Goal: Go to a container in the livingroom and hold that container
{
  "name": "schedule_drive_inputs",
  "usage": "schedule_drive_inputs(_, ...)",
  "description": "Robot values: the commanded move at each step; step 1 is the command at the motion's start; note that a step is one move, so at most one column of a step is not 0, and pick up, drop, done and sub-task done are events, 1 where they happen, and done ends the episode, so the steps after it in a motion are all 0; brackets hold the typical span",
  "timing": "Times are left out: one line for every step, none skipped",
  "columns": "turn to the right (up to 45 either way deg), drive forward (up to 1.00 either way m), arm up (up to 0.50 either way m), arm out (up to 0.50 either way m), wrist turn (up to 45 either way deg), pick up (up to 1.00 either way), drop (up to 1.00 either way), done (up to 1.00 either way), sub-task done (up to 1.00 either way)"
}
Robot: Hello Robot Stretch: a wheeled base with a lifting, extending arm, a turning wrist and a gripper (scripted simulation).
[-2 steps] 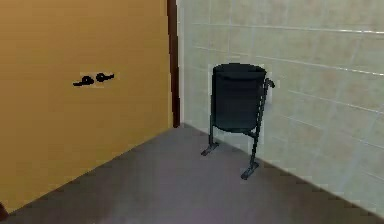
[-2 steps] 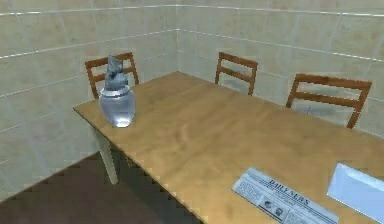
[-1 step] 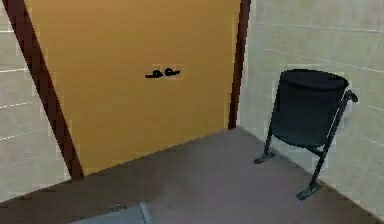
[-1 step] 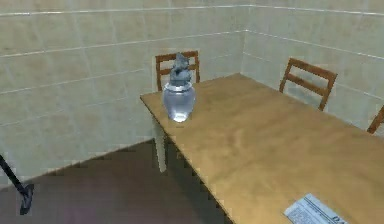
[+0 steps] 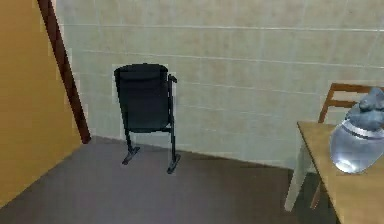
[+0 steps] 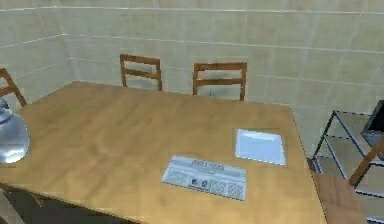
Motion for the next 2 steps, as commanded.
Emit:
schedule_drive_inputs(24.0, 0.00, 0.00, 0.00, 0.0, 0.00, 0.00, 0.00, 0.00)
schedule_drive_inputs(0.0, 0.55, 0.00, 0.00, 0.0, 0.00, 0.00, 0.00, 0.00)
